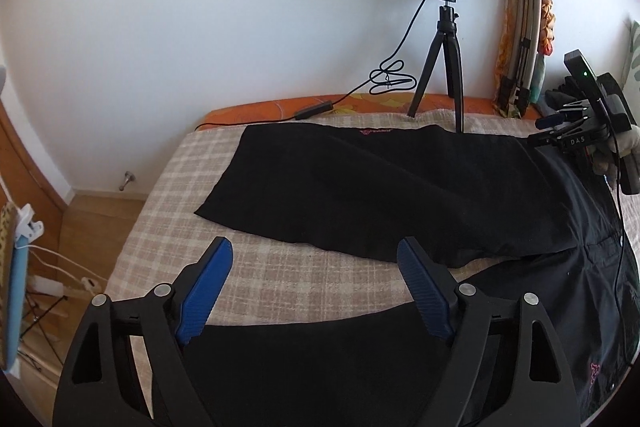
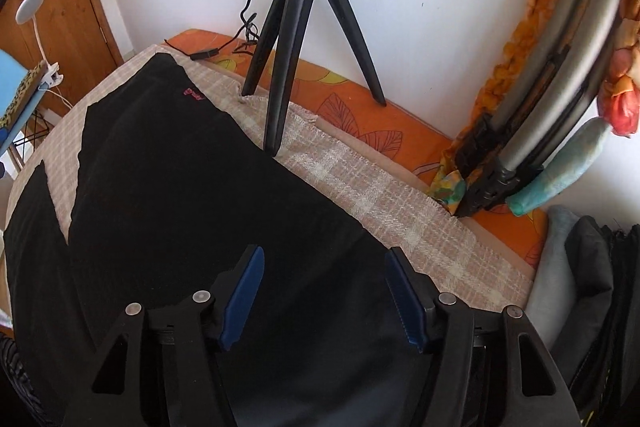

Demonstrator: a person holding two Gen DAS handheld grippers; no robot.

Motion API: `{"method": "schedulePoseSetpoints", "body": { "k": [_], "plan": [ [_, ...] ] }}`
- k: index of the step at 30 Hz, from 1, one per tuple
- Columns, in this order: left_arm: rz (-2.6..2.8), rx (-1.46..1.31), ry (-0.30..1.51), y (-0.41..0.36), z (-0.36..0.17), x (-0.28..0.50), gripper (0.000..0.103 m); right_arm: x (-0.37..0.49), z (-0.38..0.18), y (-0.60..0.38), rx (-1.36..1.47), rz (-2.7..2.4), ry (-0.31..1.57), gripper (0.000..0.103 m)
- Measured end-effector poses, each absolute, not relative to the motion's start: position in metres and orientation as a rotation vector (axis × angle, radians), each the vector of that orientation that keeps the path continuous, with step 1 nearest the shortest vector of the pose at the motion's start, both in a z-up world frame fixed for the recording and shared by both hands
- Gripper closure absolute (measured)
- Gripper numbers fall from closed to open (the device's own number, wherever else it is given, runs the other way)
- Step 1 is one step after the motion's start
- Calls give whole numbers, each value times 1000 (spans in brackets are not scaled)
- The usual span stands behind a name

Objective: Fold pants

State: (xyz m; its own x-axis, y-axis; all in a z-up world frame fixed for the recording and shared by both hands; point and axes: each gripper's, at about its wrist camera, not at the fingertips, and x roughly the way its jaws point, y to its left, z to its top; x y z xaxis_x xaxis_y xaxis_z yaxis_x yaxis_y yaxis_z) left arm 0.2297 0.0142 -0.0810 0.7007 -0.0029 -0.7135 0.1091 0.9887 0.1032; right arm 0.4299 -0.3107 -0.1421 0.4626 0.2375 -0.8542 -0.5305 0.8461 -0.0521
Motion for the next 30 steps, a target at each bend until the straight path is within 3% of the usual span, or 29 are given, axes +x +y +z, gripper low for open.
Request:
{"method": "schedulePoseSetpoints", "body": {
  "k": [14,17,19,22,30],
  "plan": [
    [-64,107,889,10,-121,277,21,478,-184,-302,-346,580,1049,35],
    [-48,107,885,14,-120,280,21,478,-184,-294,-356,585,1044,47],
    [-40,103,881,16,-117,283,21,475,-182,-292,-336,593,1049,70],
    [-27,92,872,22,-112,288,21,468,-180,-288,-337,586,1053,90],
    [-8,-39,870,46,-97,304,21,412,-126,-280,-289,573,914,97]
  ]
}}
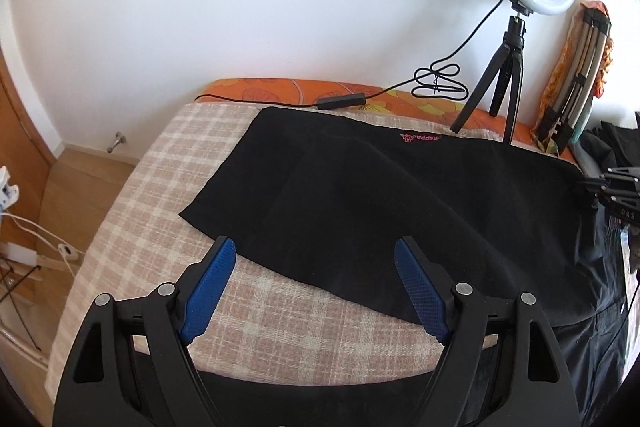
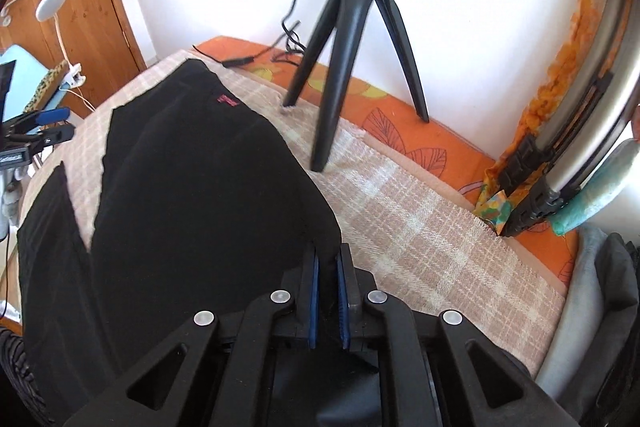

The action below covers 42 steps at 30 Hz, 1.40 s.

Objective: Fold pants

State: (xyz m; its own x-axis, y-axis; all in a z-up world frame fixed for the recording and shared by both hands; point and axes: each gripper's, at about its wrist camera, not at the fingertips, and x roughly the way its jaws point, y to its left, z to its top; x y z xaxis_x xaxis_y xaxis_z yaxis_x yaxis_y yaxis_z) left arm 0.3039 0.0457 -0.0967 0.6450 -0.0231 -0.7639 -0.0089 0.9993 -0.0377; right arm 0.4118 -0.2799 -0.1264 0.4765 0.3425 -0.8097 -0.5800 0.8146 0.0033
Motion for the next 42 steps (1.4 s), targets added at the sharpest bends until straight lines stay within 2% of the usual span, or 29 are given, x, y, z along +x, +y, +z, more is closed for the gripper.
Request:
{"method": "schedulePoseSetpoints", "body": {
  "k": [7,15,26,29,33,34,36,37,38,39,42],
  "plan": [
    [-38,-186,876,62,-86,313,21,321,-90,-255,-362,644,794,98],
    [-114,-314,932,56,-90,330,20,240,-118,-215,-489,744,830,98],
    [-92,-165,1069,-20,-115,372,20,221,-135,-205,-541,735,827,98],
    [-18,-134,1115,-26,-128,385,20,219,-134,-205,-537,737,822,98],
    [71,-223,1122,-13,-139,397,21,218,-134,-205,-540,738,811,98],
    [74,-258,1117,-8,-141,398,23,217,-133,-205,-543,737,807,98],
    [68,-320,1094,0,-142,399,48,217,-132,-207,-540,737,802,98],
    [59,-347,1084,5,-143,399,73,217,-131,-208,-537,735,799,98],
    [42,-374,1076,8,-144,398,92,217,-130,-208,-537,732,796,98],
    [23,-399,1068,12,-146,397,96,218,-129,-209,-537,728,791,98],
    [1,-396,1017,15,-141,389,99,218,-125,-209,-535,712,780,98]
  ]
}}
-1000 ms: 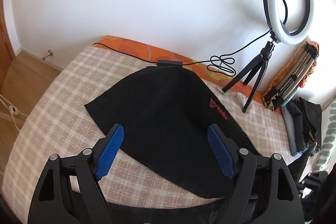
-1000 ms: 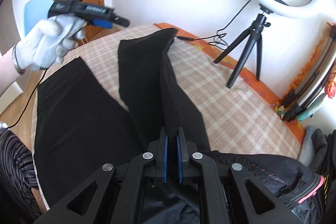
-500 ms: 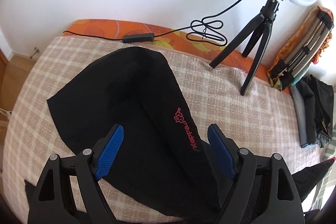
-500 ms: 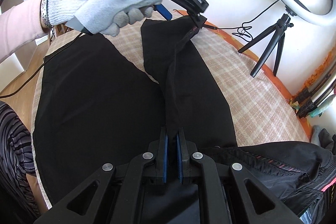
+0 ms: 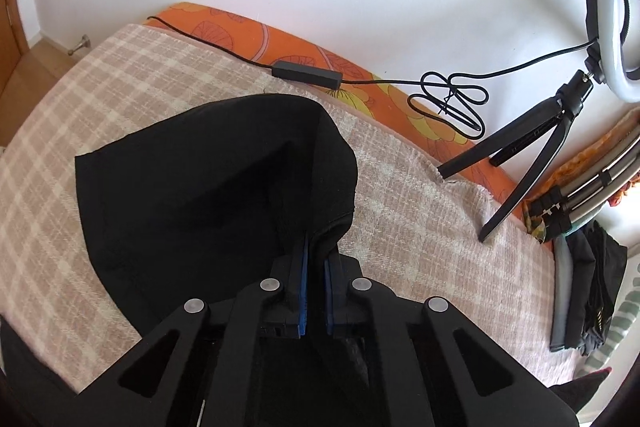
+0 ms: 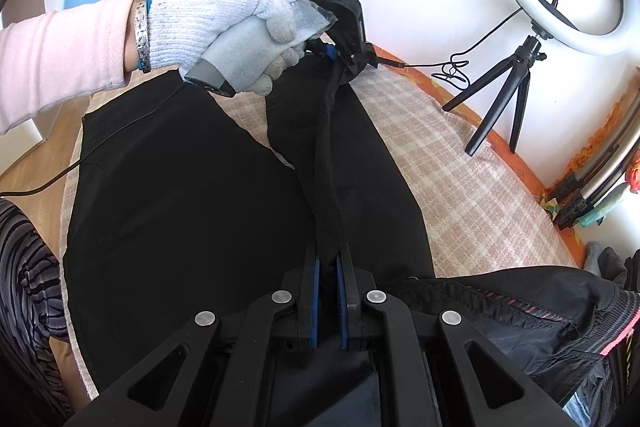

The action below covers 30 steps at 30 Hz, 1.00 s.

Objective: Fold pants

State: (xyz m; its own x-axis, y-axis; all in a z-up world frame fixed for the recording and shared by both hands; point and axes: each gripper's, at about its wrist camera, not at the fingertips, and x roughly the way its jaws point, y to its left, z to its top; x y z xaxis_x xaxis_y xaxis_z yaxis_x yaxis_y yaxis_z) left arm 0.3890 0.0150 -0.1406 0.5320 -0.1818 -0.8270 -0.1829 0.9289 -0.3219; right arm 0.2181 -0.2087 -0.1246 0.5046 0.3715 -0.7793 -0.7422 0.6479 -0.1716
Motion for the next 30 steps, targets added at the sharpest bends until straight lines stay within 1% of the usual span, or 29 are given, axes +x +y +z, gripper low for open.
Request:
{"method": "schedulePoseSetpoints", "body": {
  "k": [8,13,16,23,27,30],
  "plan": [
    [-60,-419,887,42,-99,344,100,203,-94,-216,-541,675,734,98],
    [-60,-452,798,67,-76,286,100,170,-81,-210,-592,694,722,98],
    [-54,-498,754,86,-73,243,100,146,-79,-205,-611,712,729,98],
    [-7,-547,744,118,-98,152,100,93,-94,-203,-604,749,776,98],
    [15,-603,783,130,-130,110,100,69,-117,-202,-583,761,832,98],
    [20,-669,824,138,-157,96,100,56,-133,-199,-601,760,854,98]
  ]
}}
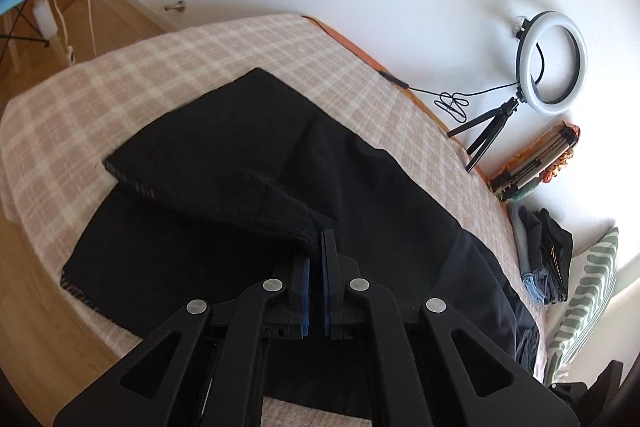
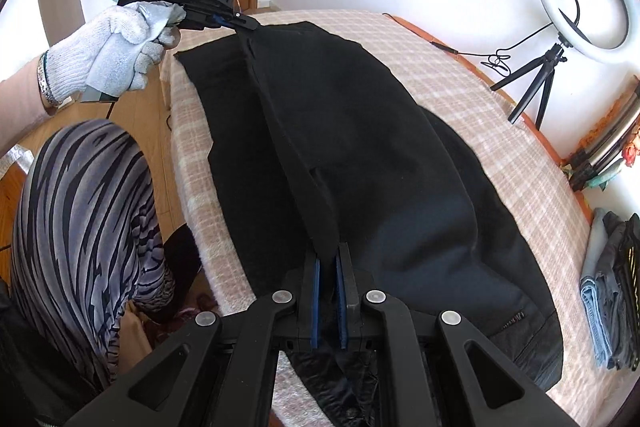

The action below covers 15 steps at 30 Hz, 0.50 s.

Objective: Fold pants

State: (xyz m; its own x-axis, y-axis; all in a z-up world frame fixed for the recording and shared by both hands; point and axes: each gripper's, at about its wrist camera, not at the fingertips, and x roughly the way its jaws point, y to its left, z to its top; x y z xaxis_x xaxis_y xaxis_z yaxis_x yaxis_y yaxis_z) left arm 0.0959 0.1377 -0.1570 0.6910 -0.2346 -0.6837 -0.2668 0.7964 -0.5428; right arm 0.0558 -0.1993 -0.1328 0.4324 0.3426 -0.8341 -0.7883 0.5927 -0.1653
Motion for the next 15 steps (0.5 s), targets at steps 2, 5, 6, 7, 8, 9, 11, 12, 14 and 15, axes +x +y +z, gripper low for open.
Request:
{"method": "schedulePoseSetpoints", "body": {
  "k": [2,5,6,7,8,9,11,12,14,15],
  "plan": [
    [28,-697,819,143,-166,90,94,52,-140,-198,-585,753,873,98],
    [82,-730,777,154,-170,82,81,51,-147,-198,-575,736,888,98],
    [100,-750,772,160,-170,80,76,50,-148,-198,-575,731,893,98],
    [117,-771,763,166,-171,79,74,48,-149,-199,-579,726,896,98],
    [137,-789,753,174,-172,76,74,46,-150,-199,-584,720,899,98],
    [152,-808,738,182,-174,73,74,44,-151,-200,-588,714,903,98],
    [175,-837,710,196,-178,66,77,44,-152,-202,-592,704,911,98],
    [185,-849,700,201,-179,63,79,44,-152,-202,-596,697,912,98],
    [179,-855,693,205,-182,58,97,45,-152,-202,-606,685,911,99],
    [173,-848,693,204,-182,56,97,45,-151,-202,-609,681,910,99]
  ]
}}
